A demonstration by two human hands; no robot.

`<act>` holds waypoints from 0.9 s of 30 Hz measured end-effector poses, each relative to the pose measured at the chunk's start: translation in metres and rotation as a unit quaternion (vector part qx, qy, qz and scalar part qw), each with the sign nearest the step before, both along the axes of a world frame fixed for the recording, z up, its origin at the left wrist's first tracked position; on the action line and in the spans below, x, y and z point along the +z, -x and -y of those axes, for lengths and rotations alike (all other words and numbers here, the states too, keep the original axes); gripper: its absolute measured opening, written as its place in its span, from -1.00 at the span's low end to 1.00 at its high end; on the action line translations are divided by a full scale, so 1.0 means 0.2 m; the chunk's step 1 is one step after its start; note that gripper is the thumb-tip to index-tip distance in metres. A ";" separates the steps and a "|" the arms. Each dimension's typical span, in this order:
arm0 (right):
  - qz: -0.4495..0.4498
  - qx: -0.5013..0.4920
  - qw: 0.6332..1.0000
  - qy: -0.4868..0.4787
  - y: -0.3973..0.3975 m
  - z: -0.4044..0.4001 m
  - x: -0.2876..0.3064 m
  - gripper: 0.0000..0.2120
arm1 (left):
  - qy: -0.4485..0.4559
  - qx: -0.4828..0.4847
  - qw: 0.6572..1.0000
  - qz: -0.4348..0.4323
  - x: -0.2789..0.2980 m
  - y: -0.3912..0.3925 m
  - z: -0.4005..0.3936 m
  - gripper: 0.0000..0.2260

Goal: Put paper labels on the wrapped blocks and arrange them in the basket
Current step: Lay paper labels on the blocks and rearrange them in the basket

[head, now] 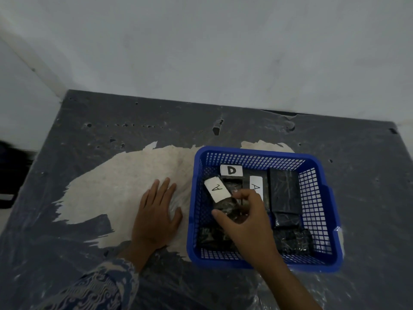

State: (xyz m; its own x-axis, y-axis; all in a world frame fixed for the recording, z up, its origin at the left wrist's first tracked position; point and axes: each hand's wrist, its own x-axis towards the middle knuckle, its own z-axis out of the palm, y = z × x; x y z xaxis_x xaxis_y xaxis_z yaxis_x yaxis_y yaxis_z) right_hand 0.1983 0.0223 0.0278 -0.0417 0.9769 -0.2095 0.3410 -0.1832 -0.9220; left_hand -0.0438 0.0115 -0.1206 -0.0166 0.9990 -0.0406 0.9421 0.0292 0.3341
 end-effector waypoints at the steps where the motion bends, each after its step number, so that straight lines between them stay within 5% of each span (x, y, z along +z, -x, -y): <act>1: -0.029 -0.016 0.999 0.021 -0.01 -0.01 0.01 -0.60 | -0.001 0.000 1.000 0.001 0.00 0.00 0.00 -0.38; 5: -0.202 -0.129 0.968 0.080 -0.09 -0.06 0.04 -0.53 | -0.003 0.000 1.000 0.007 0.00 0.00 0.00 -0.38; 9: -0.410 -0.166 0.891 0.104 -0.17 -0.12 0.06 -0.58 | -0.005 -0.003 1.000 0.010 0.01 0.00 0.00 -0.38; 15: -0.494 -0.159 0.844 0.137 -0.19 -0.20 0.07 -0.68 | -0.004 -0.001 1.000 0.013 0.00 0.00 0.00 -0.38; 18: -0.472 -0.160 0.853 0.153 -0.18 -0.25 0.05 -0.69 | -0.001 -0.001 1.000 0.013 0.01 0.00 0.00 -0.38; 22: -0.287 -0.110 0.939 0.155 -0.11 -0.34 0.00 -0.76 | 0.002 -0.001 1.000 0.010 0.01 0.00 0.00 -0.39; 27: -0.108 -0.003 0.985 0.134 0.00 -0.41 -0.09 -0.82 | 0.005 0.001 1.000 -0.001 0.01 0.00 0.00 -0.39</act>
State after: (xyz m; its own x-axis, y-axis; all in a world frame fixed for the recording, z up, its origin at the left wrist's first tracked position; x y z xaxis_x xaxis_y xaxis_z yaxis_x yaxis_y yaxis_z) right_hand 0.1974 0.1037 0.0100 -0.1073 0.8880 -0.4473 0.1398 -0.4319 -0.8910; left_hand -0.0436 0.0114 -0.1183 -0.0186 0.9985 -0.0507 0.9428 0.0344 0.3316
